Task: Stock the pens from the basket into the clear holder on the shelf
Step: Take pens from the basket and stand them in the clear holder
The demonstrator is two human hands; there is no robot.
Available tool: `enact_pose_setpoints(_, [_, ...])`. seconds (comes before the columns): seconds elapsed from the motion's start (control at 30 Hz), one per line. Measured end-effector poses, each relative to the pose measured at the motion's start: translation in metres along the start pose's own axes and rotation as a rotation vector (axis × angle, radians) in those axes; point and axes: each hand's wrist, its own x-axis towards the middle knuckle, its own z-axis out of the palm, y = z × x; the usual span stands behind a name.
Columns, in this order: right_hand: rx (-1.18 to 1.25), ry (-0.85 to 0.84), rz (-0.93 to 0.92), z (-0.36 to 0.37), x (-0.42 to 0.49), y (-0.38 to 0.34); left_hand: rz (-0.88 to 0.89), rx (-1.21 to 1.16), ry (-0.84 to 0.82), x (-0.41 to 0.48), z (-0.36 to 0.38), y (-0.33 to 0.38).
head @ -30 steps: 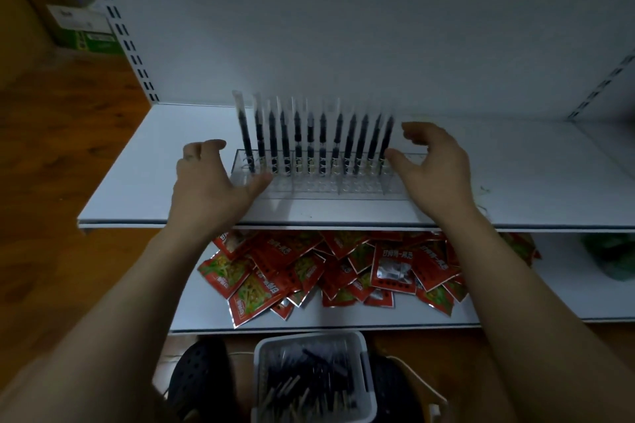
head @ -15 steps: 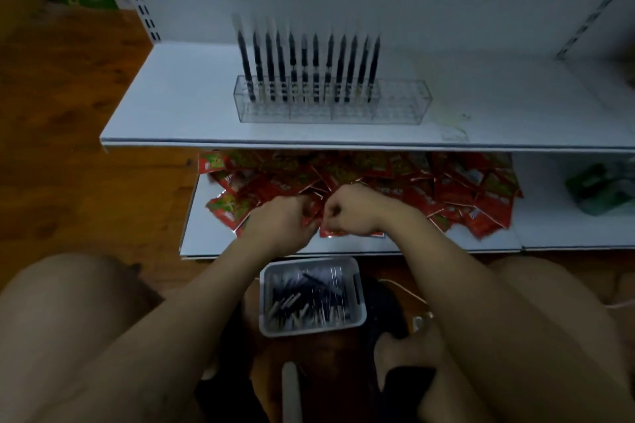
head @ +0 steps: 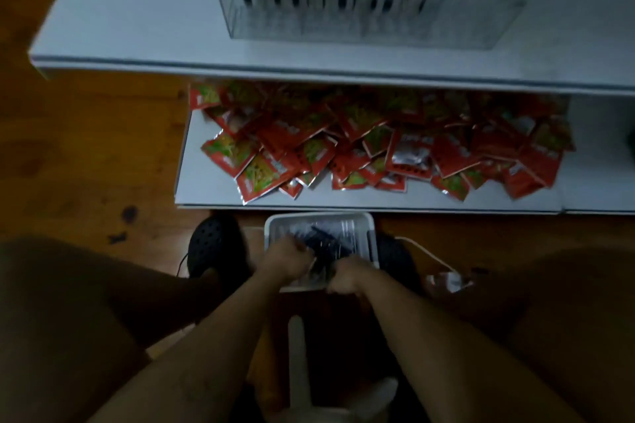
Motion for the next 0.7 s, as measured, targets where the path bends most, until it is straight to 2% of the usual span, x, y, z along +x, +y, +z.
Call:
enact_pose_setpoints(0.13, [0.165, 0.059, -0.047, -0.009, 0.036, -0.02, -0.051, -0.173, 0.085, 0.029, -0.009, 0.001])
enact_pose_setpoints(0.2, [0.158, 0.071, -0.074, -0.013, 0.051, -0.021, -0.083, -0.184, 0.047, 0.036, -0.003, -0.002])
enact_pose_setpoints(0.3, [0.038, -0.01, -0.092, -0.012, 0.072, -0.017, -0.109, -0.204, -0.013, 0.047, 0.009, -0.009])
enact_pose_setpoints(0.43, [0.109, -0.038, 0.018, 0.001, 0.094, -0.015, -0.145, -0.219, -0.043, 0.066, 0.018, -0.018])
enact_pose_setpoints(0.53, [0.203, 0.073, 0.065, 0.004, 0.096, -0.018, -0.141, -0.224, -0.024, 0.074, 0.018, -0.018])
enact_pose_setpoints(0.7, [0.128, 0.315, -0.017, -0.001, 0.07, -0.014, -0.129, -0.225, 0.013, 0.068, 0.002, -0.013])
